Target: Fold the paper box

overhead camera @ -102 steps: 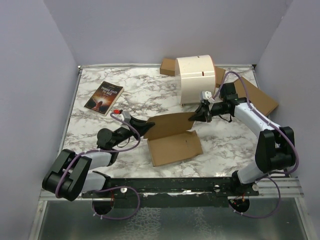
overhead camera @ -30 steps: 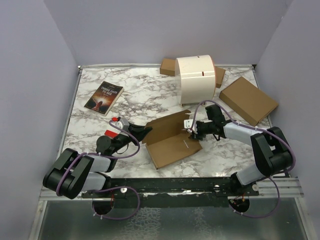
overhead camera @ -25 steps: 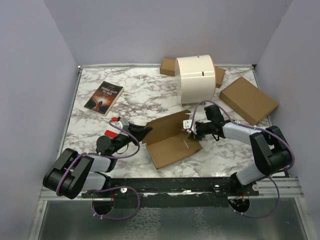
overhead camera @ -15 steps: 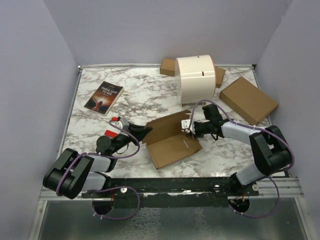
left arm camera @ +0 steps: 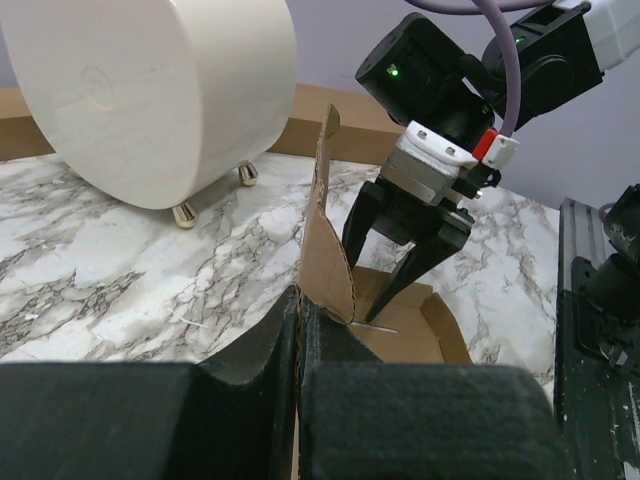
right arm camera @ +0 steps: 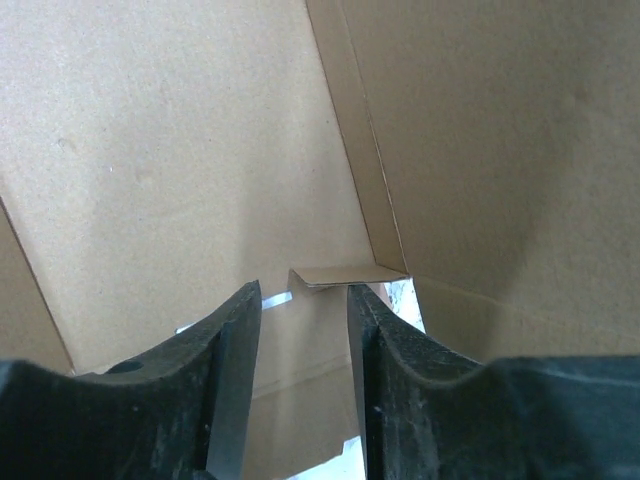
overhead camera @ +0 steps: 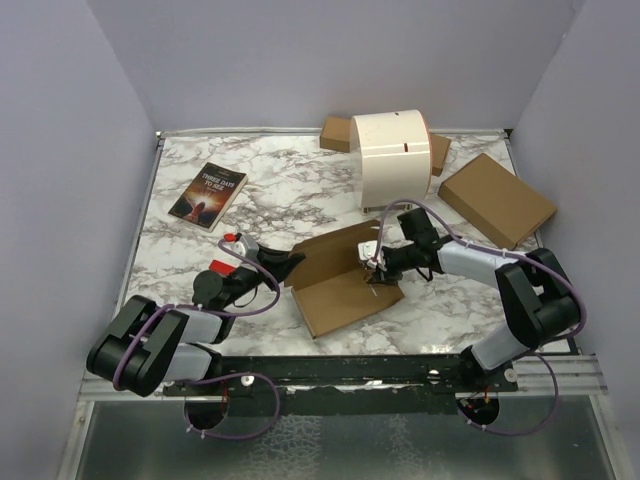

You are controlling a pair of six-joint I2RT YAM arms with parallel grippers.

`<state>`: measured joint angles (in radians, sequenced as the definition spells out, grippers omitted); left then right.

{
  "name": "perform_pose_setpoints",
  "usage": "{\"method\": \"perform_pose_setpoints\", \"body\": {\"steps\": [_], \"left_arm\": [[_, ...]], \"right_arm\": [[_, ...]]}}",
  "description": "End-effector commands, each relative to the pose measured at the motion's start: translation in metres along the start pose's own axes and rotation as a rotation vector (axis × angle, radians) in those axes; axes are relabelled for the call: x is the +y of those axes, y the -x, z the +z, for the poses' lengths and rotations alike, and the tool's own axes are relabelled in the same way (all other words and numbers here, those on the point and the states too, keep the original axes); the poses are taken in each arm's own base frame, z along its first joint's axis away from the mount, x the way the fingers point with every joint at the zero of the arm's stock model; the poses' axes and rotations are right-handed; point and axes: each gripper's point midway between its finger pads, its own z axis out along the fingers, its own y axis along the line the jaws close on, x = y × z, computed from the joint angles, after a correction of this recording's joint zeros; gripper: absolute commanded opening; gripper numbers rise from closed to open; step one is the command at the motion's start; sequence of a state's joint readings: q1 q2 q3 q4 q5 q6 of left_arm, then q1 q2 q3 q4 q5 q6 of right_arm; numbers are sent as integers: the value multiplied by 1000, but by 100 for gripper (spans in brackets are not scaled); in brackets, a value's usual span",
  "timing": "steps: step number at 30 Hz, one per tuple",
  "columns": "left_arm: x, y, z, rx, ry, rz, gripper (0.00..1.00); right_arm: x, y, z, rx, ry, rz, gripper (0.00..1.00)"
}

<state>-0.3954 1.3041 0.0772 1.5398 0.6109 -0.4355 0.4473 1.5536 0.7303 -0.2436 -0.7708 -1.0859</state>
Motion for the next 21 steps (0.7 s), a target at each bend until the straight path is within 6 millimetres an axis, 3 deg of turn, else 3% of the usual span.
{"method": "perform_pose_setpoints", "body": {"steps": [1,10,18,21], "left_arm": [[-19,50,8,-187,-85,127,0],[-18,49,7,-188,-78,138,0],[-19,49,3,-193,-70,168,0],[-19,49,2,-192,-70,174,0]], "right_arm": [[5,9,9,-28,52,11,42],[2,19,1,-13,50,-4,54],[-8,32,-51,-97,-23,-15,58],[4,38,-63,-129,-5,-58,58]]}}
